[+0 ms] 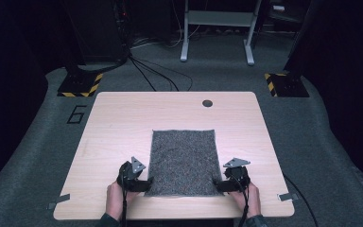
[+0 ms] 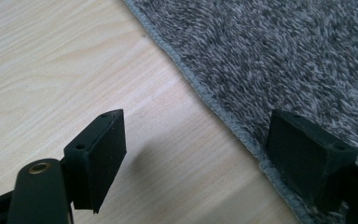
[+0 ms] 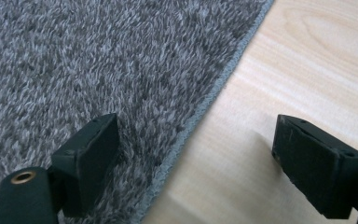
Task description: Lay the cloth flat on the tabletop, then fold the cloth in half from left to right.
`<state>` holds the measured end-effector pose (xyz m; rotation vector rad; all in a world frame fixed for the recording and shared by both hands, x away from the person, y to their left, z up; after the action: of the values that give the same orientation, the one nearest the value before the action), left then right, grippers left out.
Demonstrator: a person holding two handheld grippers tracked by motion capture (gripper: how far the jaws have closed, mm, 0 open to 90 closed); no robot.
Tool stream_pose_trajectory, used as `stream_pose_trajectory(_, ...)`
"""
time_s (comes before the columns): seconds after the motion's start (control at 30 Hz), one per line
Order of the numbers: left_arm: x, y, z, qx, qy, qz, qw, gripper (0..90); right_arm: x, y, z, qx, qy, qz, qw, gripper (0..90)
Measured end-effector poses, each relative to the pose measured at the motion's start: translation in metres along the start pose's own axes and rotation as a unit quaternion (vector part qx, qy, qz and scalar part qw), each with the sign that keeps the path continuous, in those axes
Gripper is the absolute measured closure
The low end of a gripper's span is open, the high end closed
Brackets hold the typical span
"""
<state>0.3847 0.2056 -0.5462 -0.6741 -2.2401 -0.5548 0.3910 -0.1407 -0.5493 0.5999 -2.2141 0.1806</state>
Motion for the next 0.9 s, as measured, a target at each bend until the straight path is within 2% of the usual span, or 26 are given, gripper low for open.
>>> stream_pose_trajectory(0.07, 0.000, 0.000, 0.000, -0.002, 0.000, 0.002, 1.0000, 19.5, 0.002, 0.002, 0.003, 0.001, -0.002, 0.000, 1.0000, 14.2)
stream_pose_trajectory(0.1, 0.000, 0.000, 0.000, -0.003, 0.002, 0.001, 1.0000, 19.1, 0.002, 0.003, 0.004, -0.009, -0.002, 0.001, 1.0000, 14.0)
stream_pose_trajectory(0.17, 0.000, 0.001, -0.001, -0.001, 0.005, 0.007, 1.0000, 15.2, 0.003, 0.002, 0.004, -0.004, -0.002, 0.000, 1.0000, 12.8)
stream_pose_trajectory(0.23, 0.003, 0.004, -0.003, 0.002, -0.005, 0.012, 0.9999, 15.0, 0.002, 0.001, 0.002, 0.003, -0.004, -0.002, 1.0000, 12.7)
stream_pose_trajectory(0.3, 0.005, 0.008, -0.007, 0.010, -0.012, 0.024, 0.9996, 14.6, 0.005, 0.002, -0.001, -0.002, -0.003, -0.009, 1.0000, 12.8)
stream_pose_trajectory(0.37, 0.007, 0.015, -0.011, 0.015, -0.022, 0.025, 0.9993, 14.0, 0.008, 0.004, -0.007, 0.005, -0.014, -0.008, 0.9999, 12.9)
stream_pose_trajectory(0.47, 0.007, 0.027, -0.020, 0.019, -0.030, 0.030, 0.9989, 12.7, 0.014, 0.010, -0.016, 0.008, -0.025, -0.021, 0.9994, 12.9)
stream_pose_trajectory(0.5, 0.006, 0.031, -0.023, 0.021, -0.033, 0.030, 0.9988, 12.5, 0.015, 0.014, -0.019, 0.011, -0.027, -0.023, 0.9993, 12.8)
stream_pose_trajectory(0.53, 0.005, 0.035, -0.026, 0.025, -0.035, 0.037, 0.9984, 12.1, 0.016, 0.017, -0.023, 0.021, -0.031, -0.027, 0.9989, 12.8)
stream_pose_trajectory(0.63, -0.001, 0.048, -0.033, 0.039, -0.036, 0.048, 0.9974, 11.5, 0.017, 0.032, -0.033, 0.032, -0.038, -0.040, 0.9980, 12.8)
stream_pose_trajectory(0.67, -0.004, 0.051, -0.036, 0.047, -0.040, 0.053, 0.9967, 11.2, 0.016, 0.038, -0.037, 0.030, -0.043, -0.047, 0.9975, 12.7)
stream_pose_trajectory(0.73, -0.007, 0.057, -0.040, 0.048, -0.041, 0.052, 0.9966, 11.2, 0.013, 0.048, -0.042, 0.044, -0.043, -0.058, 0.9965, 12.7)
stream_pose_trajectory(0.8, -0.011, 0.062, -0.045, 0.054, -0.043, 0.055, 0.9961, 11.1, 0.009, 0.061, -0.047, 0.047, -0.042, -0.067, 0.9958, 12.7)
stream_pose_trajectory(0.9, -0.017, 0.070, -0.050, 0.051, -0.038, 0.055, 0.9965, 11.1, 0.003, 0.079, -0.053, 0.058, -0.039, -0.083, 0.9940, 12.0)
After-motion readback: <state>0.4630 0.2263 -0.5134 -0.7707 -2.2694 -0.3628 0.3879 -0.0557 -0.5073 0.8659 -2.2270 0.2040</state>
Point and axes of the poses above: each handheld gripper's, and its own axes: x roughly backward along the jaws, z roughly out of its underside, y roughly to its left, the point moved 4 cm from there along -x, roughly forward along the jaws, and after that the axes turned 6 degrees about -x, right-handed, at the moved point
